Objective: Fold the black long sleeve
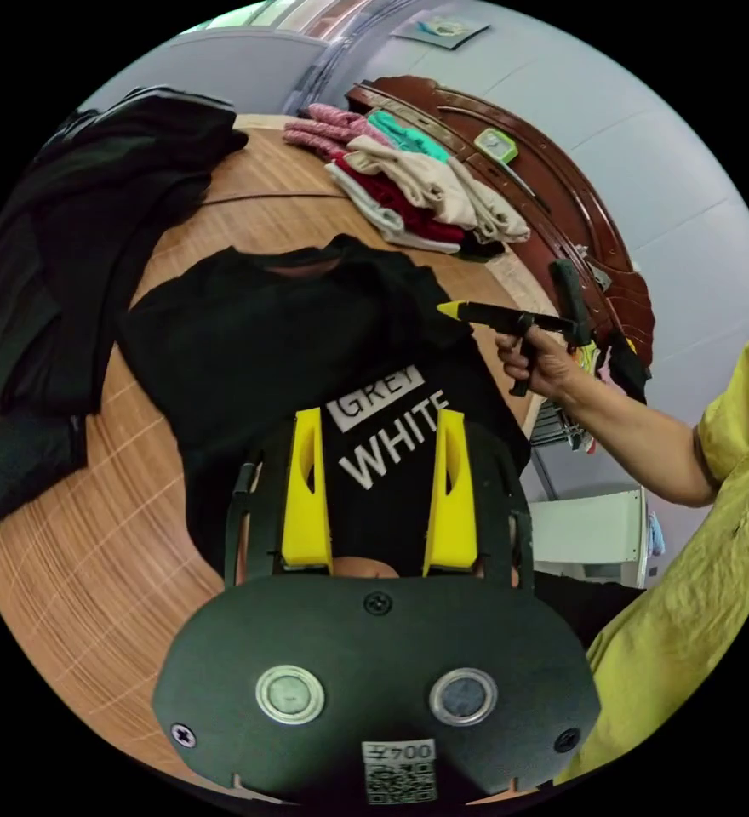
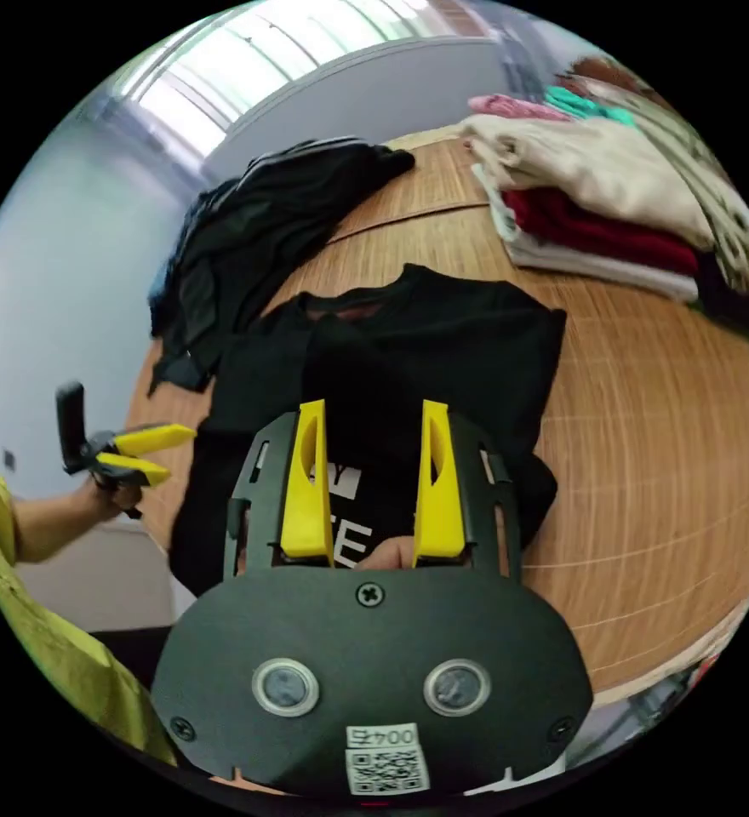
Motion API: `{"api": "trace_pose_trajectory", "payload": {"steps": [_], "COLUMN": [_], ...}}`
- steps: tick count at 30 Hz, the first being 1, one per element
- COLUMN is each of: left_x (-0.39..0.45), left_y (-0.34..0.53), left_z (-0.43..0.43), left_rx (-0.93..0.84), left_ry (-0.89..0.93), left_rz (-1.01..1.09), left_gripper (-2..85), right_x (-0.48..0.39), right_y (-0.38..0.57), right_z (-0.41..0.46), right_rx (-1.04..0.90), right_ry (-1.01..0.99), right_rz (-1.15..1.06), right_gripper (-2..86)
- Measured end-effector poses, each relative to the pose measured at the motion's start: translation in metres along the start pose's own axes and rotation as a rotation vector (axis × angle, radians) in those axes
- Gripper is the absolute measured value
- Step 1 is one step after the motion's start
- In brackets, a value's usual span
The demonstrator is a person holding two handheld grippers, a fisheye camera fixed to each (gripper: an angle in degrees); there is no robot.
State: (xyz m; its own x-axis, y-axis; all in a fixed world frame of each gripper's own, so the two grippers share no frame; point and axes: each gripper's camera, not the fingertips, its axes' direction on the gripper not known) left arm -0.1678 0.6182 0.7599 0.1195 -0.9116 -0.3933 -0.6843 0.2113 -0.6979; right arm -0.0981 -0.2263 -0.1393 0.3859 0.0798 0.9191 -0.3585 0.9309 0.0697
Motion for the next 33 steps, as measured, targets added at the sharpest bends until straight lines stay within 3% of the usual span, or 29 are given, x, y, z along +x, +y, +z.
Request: {"api": "trace_pose_trajectory", "payload": {"steps": [2, 7, 11, 15, 17, 19, 23, 26, 28, 33], "left_x": [0.000, 0.016, 0.034, 0.051, 0.057, 0.061, 0.076, 0.082, 0.084, 0.090], "left_y": [0.006, 0.003, -0.010, -0.024, -0.029, -0.031, -0.032, -0.036, -0.040, -0.045], "left_z": [-0.005, -0.011, 0.005, 0.005, 0.000, 0.001, 0.008, 0.009, 0.009, 0.007], "left_rx": [-0.009, -0.023, -0.116, -0.130, -0.124, -0.146, -0.199, -0.209, -0.216, -0.219], "left_ry": [-0.042, -0.237, -0.362, -0.480, -0.522, -0.538, -0.600, -0.625, -0.627, -0.621], "left_rz": [-0.031, 0.026, 0.166, 0.248, 0.253, 0.267, 0.340, 0.346, 0.335, 0.312], "left_gripper": [17.1, 17.5, 17.6, 17.5, 17.5, 17.2, 16.0, 15.0, 14.6, 14.2], "right_x": [-0.045, -0.092, -0.100, -0.058, 0.001, 0.039, 0.056, 0.064, 0.051, -0.044], "right_y": [-0.004, -0.012, -0.026, -0.059, -0.068, -0.062, -0.036, -0.012, -0.013, -0.016], "right_z": [0.011, 0.049, 0.068, 0.028, 0.009, 0.006, -0.018, -0.039, -0.043, -0.028], "right_rx": [-0.055, -0.185, -0.251, -0.179, -0.143, -0.108, 0.066, 0.236, 0.205, -0.066], "right_ry": [0.133, 0.222, 0.418, 0.292, 0.079, -0.096, -0.107, -0.154, -0.126, 0.260], "right_rz": [-0.183, -0.385, -0.439, -0.112, 0.208, 0.389, 0.479, 0.555, 0.453, -0.025], "right_gripper": [16.1, 16.5, 8.7, 3.2, 4.3, 7.3, 15.4, 16.5, 16.7, 19.6]}}
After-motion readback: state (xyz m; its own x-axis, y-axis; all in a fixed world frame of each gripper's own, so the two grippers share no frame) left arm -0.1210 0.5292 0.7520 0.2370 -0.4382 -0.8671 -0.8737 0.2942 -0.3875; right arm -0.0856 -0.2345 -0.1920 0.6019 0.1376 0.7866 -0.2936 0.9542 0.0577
